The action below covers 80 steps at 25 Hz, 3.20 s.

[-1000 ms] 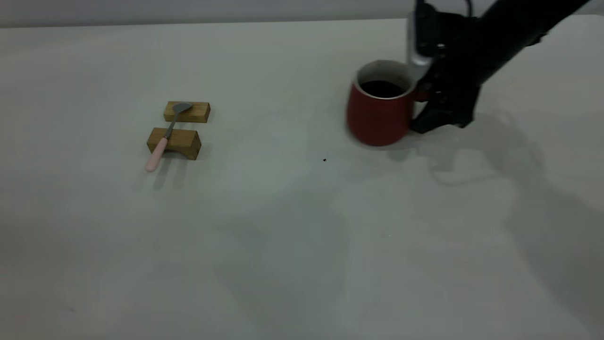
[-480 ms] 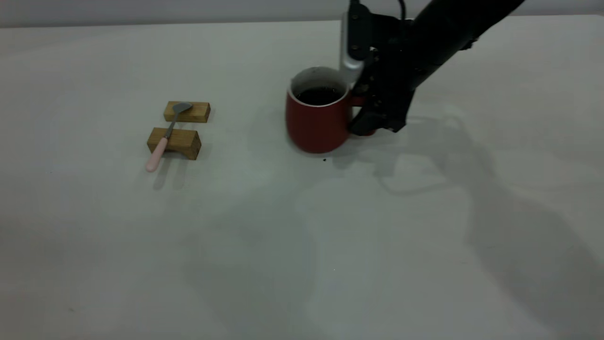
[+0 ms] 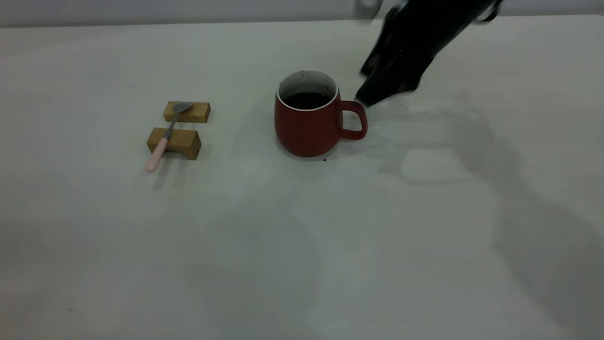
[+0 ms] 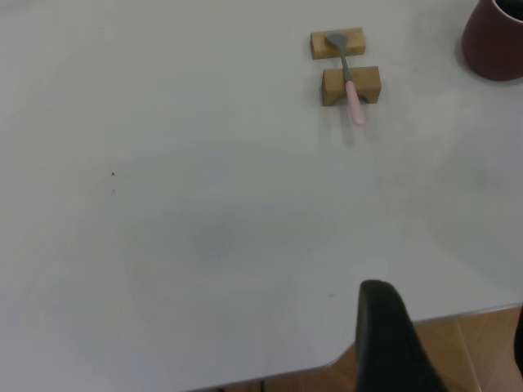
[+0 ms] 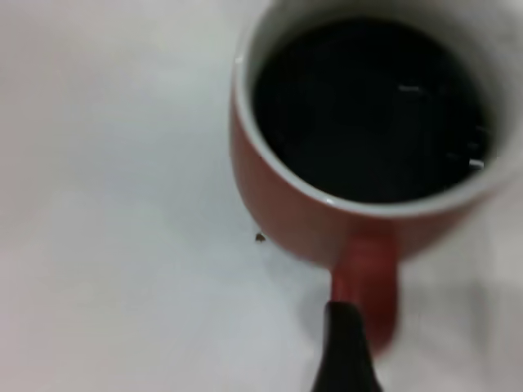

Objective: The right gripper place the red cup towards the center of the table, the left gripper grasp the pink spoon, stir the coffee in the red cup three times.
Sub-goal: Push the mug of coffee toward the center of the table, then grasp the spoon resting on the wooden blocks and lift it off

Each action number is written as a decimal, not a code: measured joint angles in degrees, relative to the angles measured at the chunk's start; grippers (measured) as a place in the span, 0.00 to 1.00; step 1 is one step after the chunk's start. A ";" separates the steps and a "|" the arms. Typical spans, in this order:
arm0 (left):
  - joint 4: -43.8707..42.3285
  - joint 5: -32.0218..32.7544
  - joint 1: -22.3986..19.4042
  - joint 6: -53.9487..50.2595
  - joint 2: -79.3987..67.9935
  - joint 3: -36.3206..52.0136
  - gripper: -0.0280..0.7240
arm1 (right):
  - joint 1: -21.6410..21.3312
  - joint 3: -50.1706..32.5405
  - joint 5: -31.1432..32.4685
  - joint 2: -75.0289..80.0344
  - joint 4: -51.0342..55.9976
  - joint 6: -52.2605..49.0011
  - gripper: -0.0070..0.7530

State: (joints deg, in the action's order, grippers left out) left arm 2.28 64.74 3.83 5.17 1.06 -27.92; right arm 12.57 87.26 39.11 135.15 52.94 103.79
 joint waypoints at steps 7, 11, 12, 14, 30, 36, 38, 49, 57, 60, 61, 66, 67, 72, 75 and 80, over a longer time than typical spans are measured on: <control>0.00 0.00 0.00 0.00 0.00 0.00 0.63 | -3.34 -2.55 15.46 -13.45 -4.21 -38.97 0.78; 0.00 0.00 0.00 0.00 0.00 0.00 0.63 | -3.27 -3.46 21.26 -21.55 -13.17 -64.09 0.78; 0.00 0.00 0.00 0.00 0.00 0.00 0.63 | -3.12 -4.57 22.35 -23.79 -16.74 -68.46 0.78; 0.00 0.00 0.00 0.00 0.00 0.00 0.63 | -2.62 -7.95 24.05 -28.52 -23.79 -78.04 0.78; 0.00 0.00 0.00 0.00 0.00 0.00 0.63 | -2.20 -50.61 27.73 -73.82 -52.02 -106.18 0.78; 0.00 0.00 0.00 0.00 0.00 0.00 0.63 | -2.76 -59.07 25.81 -89.28 -56.25 -110.41 0.78; 0.00 0.00 0.00 0.00 0.00 0.00 0.63 | -4.51 -59.99 24.64 -94.55 -56.17 -111.18 0.78; 0.00 0.00 0.00 0.00 0.00 0.00 0.63 | -9.72 -60.36 24.84 -121.58 -56.61 -111.67 0.78; 0.00 0.00 0.00 0.04 0.00 0.00 0.63 | -9.72 -60.36 25.61 -133.82 -56.66 -111.67 0.78; 0.00 0.00 0.00 0.04 0.00 0.00 0.63 | -9.72 -60.36 25.83 -133.99 -56.66 -111.67 0.78; 0.00 0.00 0.00 0.04 0.00 0.00 0.63 | -9.72 -60.36 25.89 -133.99 -56.66 -111.67 0.78; 0.00 0.00 0.00 0.04 0.00 0.00 0.63 | -9.72 -60.36 25.96 -133.99 -56.66 -111.72 0.78; 0.00 0.00 0.00 0.04 0.00 0.00 0.63 | -9.72 -60.36 25.98 -133.99 -56.66 -111.72 0.78; 0.00 0.00 0.00 0.04 0.00 0.00 0.63 | -9.76 -60.36 25.98 -133.99 -56.66 -111.72 0.78; 0.00 0.00 0.00 -0.02 0.00 0.00 0.63 | -9.76 -60.36 25.98 -133.99 -56.66 -111.72 0.78; -0.68 0.00 0.00 -3.13 -1.95 0.00 0.63 | -9.76 -60.36 26.02 -133.99 -56.66 -111.72 0.78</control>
State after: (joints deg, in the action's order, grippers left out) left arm 1.60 64.74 3.83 2.04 -0.89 -27.92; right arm 2.80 26.90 65.14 1.16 -3.72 -7.93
